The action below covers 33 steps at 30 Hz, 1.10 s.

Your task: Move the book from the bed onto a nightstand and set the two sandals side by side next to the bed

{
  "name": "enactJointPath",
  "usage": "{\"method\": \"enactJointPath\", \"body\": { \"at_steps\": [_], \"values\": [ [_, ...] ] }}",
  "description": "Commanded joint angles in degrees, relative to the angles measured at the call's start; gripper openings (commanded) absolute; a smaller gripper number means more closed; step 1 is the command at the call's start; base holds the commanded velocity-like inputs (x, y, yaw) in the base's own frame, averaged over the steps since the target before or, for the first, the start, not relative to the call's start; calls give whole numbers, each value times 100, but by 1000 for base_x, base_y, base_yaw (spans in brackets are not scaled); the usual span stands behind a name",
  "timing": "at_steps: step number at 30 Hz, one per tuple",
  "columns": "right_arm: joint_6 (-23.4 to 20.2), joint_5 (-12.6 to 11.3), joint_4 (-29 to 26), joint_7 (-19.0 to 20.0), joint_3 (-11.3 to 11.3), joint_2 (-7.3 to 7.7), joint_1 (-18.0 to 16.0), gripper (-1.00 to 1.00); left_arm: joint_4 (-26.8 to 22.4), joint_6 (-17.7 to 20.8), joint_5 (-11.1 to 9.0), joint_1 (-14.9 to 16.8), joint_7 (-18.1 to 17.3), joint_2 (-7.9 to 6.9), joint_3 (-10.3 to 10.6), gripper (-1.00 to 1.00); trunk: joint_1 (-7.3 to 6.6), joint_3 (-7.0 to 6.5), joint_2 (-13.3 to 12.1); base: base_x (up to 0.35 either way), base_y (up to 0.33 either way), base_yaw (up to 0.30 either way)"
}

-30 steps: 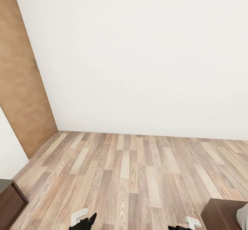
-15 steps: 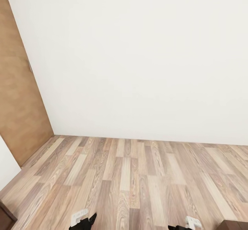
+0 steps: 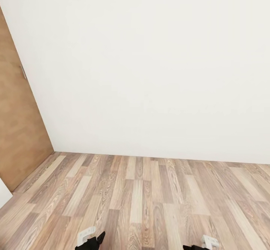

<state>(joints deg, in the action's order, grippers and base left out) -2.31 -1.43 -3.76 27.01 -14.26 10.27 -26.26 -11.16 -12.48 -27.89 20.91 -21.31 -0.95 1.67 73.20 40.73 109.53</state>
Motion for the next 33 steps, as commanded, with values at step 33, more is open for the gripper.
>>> {"method": "enactJointPath", "body": {
  "at_steps": [33],
  "values": [
    [-24, -33, 744, 23, -26, 0, -2, 100, 987, -18, 837, -259, 1093, 254, 966, 100, 3, 6, 2, 333, 0, -3]
  ]
}}
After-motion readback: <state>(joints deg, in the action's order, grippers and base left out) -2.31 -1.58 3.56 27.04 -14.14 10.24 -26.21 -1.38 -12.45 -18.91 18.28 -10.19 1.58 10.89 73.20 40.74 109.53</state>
